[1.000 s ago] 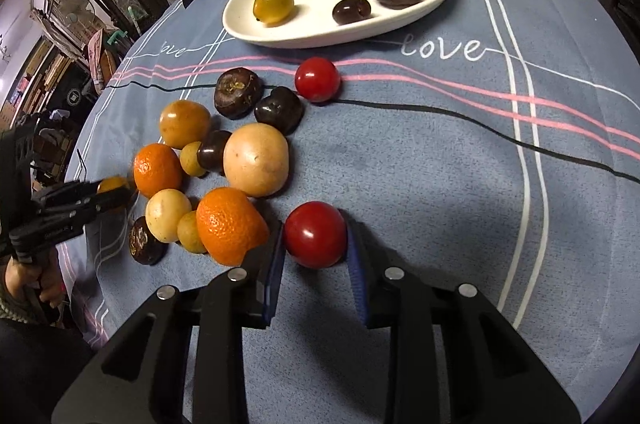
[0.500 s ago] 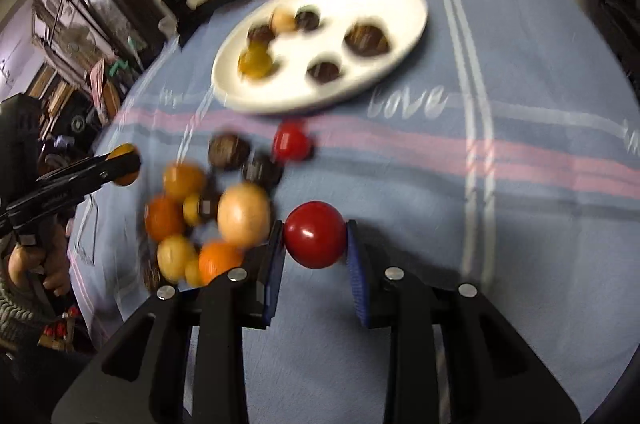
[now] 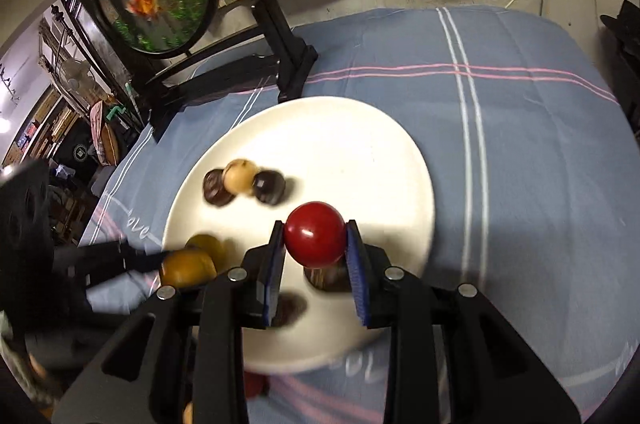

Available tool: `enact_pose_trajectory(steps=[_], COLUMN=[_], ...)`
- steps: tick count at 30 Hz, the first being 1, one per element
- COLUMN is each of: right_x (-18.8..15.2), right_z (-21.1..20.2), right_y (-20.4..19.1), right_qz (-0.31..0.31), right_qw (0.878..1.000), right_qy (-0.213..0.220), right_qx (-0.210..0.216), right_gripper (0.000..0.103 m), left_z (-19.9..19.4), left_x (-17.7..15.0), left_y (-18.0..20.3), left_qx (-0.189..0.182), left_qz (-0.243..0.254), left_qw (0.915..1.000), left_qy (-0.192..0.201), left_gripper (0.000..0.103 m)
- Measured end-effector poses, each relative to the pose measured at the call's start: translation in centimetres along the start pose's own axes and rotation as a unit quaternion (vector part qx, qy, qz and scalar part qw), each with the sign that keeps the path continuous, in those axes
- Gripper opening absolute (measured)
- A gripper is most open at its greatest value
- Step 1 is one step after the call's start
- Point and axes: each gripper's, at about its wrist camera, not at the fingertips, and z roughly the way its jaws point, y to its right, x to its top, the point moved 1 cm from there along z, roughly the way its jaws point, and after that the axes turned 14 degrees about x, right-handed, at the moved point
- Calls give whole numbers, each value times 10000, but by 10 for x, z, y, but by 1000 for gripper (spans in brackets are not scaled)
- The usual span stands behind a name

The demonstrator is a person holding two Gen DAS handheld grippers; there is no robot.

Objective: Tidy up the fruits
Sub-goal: 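Carry both fruits over the white plate and open both tools to release, then move both open tools back toward the fruit pile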

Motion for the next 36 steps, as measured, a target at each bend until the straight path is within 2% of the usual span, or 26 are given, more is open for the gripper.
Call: enact_pose_trajectory(steps=[6, 7, 8, 13, 14, 15, 16, 18, 20, 22, 25, 29, 32, 34, 36], right_x=[12, 14, 14, 19, 20, 19, 15, -1, -23, -50, -101, -152, -174, -181, -183], right_z=[34, 37, 38, 8, -10, -22, -37, -69, -83, -90, -90, -89, -92, -96, -101], right_y=[11, 14, 16, 4, -4, -8, -13, -28, -42, -53, -70, -86, -95, -101, -107], right_qz=[8, 63, 145, 121, 78, 80, 106, 186, 163, 157, 252, 367, 358, 357, 320], right_qw=[9998, 9997, 9995, 9998, 9996, 9992, 9983, 9959, 9955, 9962, 9984, 9983, 9974, 9972, 9972], right_qy=[-181, -222, -234, 56, 222, 335, 515, 865, 897, 783, 365, -172, -403, -419, -396], right_qx=[-80, -129, -136, -164, -178, -200, -246, -206, -250, -337, -358, -411, -478, -516, -548], right_gripper=[34, 34, 34, 35, 42, 64, 73, 81, 84, 87, 87, 87, 87, 87, 87], left_z=[18, 18, 17, -11, -20, -29, -41, -59, -72, -85, -98, -105, -104, -106, -106], left_x=[1, 2, 3, 3, 1, -1, -6, -24, -43, -72, -117, -165, -188, -196, -198], left_y=[-4, -3, -3, -17, -22, -28, -36, -54, -68, -80, -86, -77, -68, -62, -58], left_qx=[53, 51, 47, 123, 172, 240, 350, 541, 614, 693, 710, 713, 641, 578, 666], left_qz=[-17, -21, -47, -349, -423, -481, -543, -696, -859, -1010, -1079, -826, -624, -453, -328], left_qw=[9999, 9999, 9999, 9993, 9989, 9983, 9975, 9957, 9942, 9924, 9915, 9933, 9946, 9958, 9959], left_qy=[-147, -140, -129, 75, 142, 205, 268, 272, 220, 112, -130, -373, -535, -539, -509], left_gripper=[41, 45, 54, 71, 77, 80, 81, 82, 82, 84, 85, 85, 85, 85, 87])
